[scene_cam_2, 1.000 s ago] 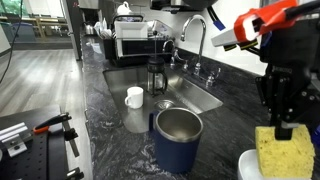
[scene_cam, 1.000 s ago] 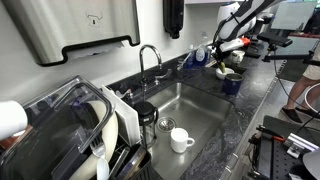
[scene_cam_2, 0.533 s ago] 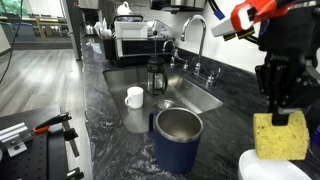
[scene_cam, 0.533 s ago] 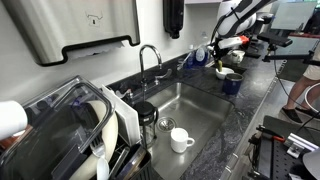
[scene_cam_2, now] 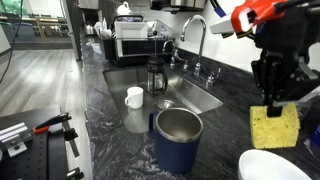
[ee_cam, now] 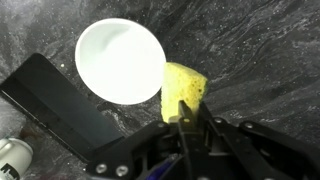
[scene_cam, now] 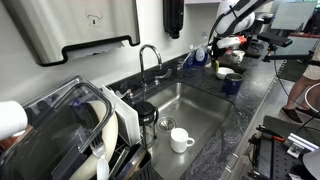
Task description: Take the kitchen sponge out of the white bowl and use it to scrub the counter
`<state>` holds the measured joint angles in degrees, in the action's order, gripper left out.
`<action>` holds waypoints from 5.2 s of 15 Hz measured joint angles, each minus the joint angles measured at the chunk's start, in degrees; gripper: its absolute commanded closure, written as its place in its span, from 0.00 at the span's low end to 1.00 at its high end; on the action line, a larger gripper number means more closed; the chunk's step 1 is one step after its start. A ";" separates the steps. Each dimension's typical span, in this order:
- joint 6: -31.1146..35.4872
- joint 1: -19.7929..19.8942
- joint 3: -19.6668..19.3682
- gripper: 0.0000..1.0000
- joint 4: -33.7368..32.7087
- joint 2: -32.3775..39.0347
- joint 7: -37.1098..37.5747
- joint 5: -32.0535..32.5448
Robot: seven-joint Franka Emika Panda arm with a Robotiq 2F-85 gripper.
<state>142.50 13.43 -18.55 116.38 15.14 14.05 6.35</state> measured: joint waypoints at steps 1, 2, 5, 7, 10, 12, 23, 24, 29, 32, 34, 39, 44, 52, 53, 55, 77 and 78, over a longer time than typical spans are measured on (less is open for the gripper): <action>-0.03 0.00 0.01 0.97 0.00 0.00 0.00 -0.03; -0.09 0.01 0.00 0.97 0.01 0.00 0.00 -0.03; -0.13 0.02 0.01 0.97 0.10 0.00 -0.03 -0.17; 0.09 -0.02 -0.17 0.89 0.10 0.00 0.41 0.66; 0.11 -0.28 -1.37 0.89 0.09 0.00 4.12 4.56; 0.11 -0.37 -1.54 0.89 0.09 0.00 4.34 4.69; 1.96 -0.96 3.61 0.97 0.30 0.24 -2.06 1.09; 1.97 -1.15 4.55 0.97 0.46 0.24 -3.26 0.40; 1.59 -2.37 4.64 0.97 1.49 0.42 -2.42 2.25; 2.77 -5.14 -0.05 0.97 1.81 0.47 9.78 15.77; 2.71 -6.55 -2.55 0.97 1.89 0.61 15.85 22.82; 4.26 -7.21 -3.01 0.97 2.08 3.04 18.61 25.41; 7.11 -8.06 -2.83 0.97 2.16 4.43 18.63 25.35; 7.63 -8.82 -2.93 0.97 4.29 4.27 18.21 25.36; 7.63 -8.81 -2.97 0.97 4.99 4.66 18.14 25.36; 8.00 -8.79 -3.04 0.97 6.22 5.53 18.12 25.36; 26.77 2.46 13.65 0.97 12.55 7.01 -18.11 -6.40; 26.77 2.71 14.07 0.97 12.55 7.00 -18.97 -6.88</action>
<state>169.26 16.14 -4.47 128.92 22.13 -4.91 -0.53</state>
